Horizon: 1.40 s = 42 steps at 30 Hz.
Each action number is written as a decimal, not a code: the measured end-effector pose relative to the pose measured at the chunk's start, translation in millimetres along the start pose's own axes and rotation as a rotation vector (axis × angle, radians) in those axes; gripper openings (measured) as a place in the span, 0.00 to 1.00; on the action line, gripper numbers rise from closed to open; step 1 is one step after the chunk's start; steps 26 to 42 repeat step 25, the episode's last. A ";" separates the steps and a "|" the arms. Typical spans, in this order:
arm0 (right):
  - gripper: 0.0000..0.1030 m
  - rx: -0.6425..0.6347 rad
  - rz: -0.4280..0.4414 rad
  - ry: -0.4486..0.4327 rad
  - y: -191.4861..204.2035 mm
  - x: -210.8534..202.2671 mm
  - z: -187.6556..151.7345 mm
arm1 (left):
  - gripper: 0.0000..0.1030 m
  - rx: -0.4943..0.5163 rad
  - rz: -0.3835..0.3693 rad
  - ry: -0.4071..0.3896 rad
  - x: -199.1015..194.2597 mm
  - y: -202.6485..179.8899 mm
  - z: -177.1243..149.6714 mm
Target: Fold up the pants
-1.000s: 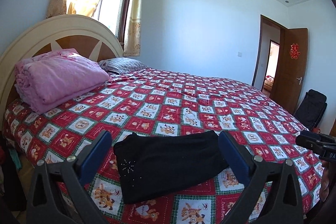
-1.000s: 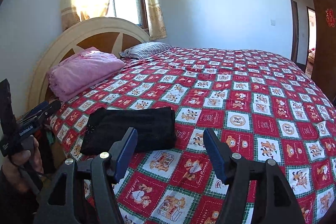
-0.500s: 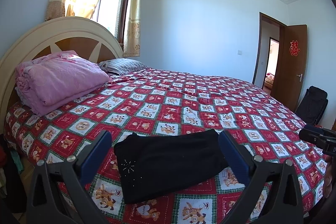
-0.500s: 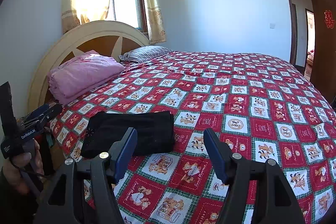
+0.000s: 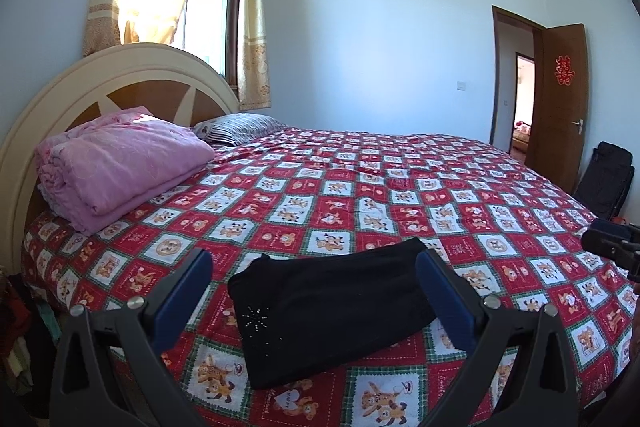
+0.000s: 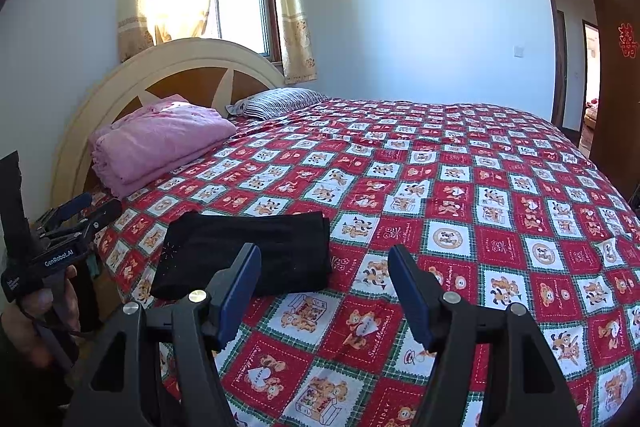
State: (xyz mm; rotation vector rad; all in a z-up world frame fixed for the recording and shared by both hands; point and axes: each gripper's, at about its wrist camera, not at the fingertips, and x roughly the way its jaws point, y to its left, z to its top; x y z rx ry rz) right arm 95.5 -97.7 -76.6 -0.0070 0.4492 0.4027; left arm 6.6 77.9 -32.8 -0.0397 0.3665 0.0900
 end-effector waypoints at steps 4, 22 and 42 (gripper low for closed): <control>0.66 -0.012 -0.003 -0.003 2.9 -0.3 -1.2 | 1.00 0.002 0.010 -0.012 -1.9 -2.5 0.8; 0.66 -0.026 -0.001 0.019 5.4 6.7 -6.3 | 1.00 0.050 0.040 -0.029 -0.6 -11.9 -5.4; 0.66 -0.026 0.000 0.024 5.3 8.0 -7.7 | 1.00 0.053 0.027 -0.007 3.8 -12.1 -6.4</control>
